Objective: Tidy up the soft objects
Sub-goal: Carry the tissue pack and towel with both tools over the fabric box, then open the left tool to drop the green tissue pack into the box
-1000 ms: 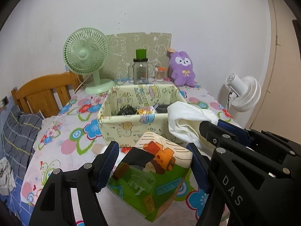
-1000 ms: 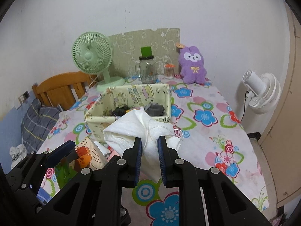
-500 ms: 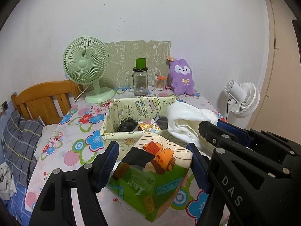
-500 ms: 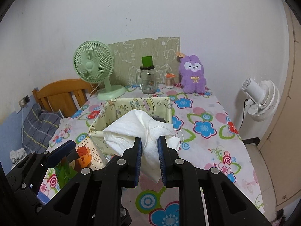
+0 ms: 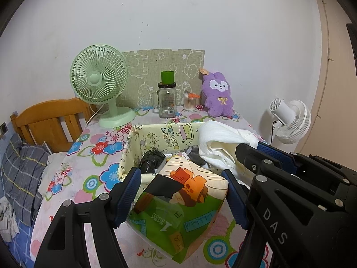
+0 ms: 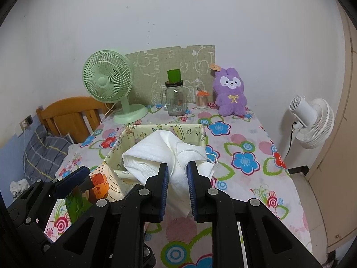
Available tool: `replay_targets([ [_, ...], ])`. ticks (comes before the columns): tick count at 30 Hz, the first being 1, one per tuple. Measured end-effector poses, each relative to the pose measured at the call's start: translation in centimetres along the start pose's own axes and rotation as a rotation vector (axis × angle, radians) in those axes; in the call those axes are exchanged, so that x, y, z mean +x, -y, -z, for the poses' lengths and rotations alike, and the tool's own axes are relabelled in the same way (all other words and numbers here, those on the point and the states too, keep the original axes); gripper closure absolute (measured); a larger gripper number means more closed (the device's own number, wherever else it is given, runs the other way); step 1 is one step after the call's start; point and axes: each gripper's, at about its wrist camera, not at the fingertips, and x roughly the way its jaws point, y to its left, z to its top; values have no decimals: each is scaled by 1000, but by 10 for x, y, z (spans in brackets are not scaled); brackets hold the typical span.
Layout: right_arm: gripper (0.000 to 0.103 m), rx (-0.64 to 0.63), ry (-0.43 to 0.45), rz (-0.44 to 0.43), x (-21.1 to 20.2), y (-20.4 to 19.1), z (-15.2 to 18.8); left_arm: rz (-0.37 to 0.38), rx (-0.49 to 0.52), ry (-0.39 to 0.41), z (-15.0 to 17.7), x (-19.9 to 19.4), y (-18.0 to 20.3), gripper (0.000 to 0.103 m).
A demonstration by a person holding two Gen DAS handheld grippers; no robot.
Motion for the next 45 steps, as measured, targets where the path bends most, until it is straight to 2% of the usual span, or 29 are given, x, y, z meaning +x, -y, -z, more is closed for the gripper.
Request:
replay_targets([
  [11, 83, -2, 6, 1, 26, 1, -21, -11, -3, 6, -23, 27, -6, 28],
  [28, 83, 1, -14, 10, 75, 3, -40, -21, -10, -16, -38, 75, -18, 28],
  [38, 83, 8, -49, -24, 113, 0, -46, -50, -20, -42, -41, 110, -32, 27],
  [45, 83, 10, -93, -35, 136, 0, -43, -49, -30, -83, -38, 130, -37, 22],
])
